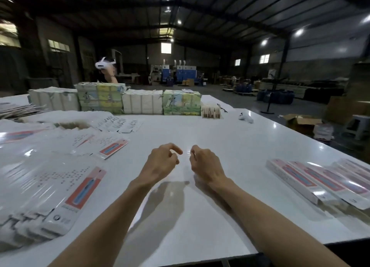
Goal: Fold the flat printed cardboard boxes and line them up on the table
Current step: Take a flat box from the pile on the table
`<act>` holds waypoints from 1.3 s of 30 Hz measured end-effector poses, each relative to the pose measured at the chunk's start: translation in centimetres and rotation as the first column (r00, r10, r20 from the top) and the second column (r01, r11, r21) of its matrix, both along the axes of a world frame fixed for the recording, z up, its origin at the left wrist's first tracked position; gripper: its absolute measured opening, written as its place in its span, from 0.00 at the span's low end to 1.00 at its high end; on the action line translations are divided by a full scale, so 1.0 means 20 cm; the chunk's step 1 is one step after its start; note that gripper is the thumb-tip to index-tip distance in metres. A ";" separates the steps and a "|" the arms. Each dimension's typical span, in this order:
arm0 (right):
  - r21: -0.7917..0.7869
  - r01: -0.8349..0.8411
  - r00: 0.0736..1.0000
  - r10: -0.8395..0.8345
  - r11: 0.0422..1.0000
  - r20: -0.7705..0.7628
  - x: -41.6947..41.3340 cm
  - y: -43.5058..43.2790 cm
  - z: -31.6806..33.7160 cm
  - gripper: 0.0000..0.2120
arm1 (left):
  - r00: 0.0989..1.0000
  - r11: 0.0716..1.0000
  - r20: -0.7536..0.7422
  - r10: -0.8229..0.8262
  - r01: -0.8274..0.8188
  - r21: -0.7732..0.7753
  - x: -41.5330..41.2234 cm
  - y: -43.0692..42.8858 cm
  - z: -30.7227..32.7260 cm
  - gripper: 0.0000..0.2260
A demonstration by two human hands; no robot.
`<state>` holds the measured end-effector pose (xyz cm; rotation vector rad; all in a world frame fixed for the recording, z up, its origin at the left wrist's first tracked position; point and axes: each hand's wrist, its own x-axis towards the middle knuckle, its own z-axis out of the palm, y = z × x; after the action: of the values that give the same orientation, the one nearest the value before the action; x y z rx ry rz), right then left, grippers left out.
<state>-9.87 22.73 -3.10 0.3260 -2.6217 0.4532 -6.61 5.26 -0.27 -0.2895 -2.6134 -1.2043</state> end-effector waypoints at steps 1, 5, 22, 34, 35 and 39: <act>0.036 -0.032 0.999 0.031 0.999 0.025 -0.01 -0.01 -0.04 0.07 | 0.998 0.991 0.018 0.059 -0.056 -0.119 0.01 -0.07 0.02 0.14; 0.051 -0.121 0.992 0.118 0.991 0.053 -0.04 0.01 -0.11 0.08 | 0.933 0.746 0.063 0.354 -0.241 -0.621 0.09 -0.42 0.13 0.09; -0.070 -0.143 0.983 0.150 0.987 0.104 -0.06 0.04 -0.11 0.09 | 0.694 0.544 0.208 0.689 -0.306 -0.782 0.24 -0.77 0.23 0.41; -0.271 -0.126 0.982 0.159 0.954 0.103 -0.07 0.02 -0.11 0.08 | 0.910 0.964 0.415 -0.021 -0.092 0.251 -0.08 -0.22 0.13 0.10; -0.308 -0.115 0.985 0.148 0.944 0.085 -0.07 0.03 -0.10 0.08 | 0.895 0.947 0.438 -0.086 -0.063 0.314 -0.11 -0.15 0.10 0.11; -0.397 -0.058 0.998 0.041 0.916 -0.051 -0.08 0.06 -0.10 0.04 | 0.862 0.884 0.445 -0.245 0.010 0.468 -0.14 0.04 -0.05 0.15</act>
<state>-11.38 23.88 -5.01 0.2614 -2.4081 0.9680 -9.34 5.98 -1.36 -0.0689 -2.6140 -2.1339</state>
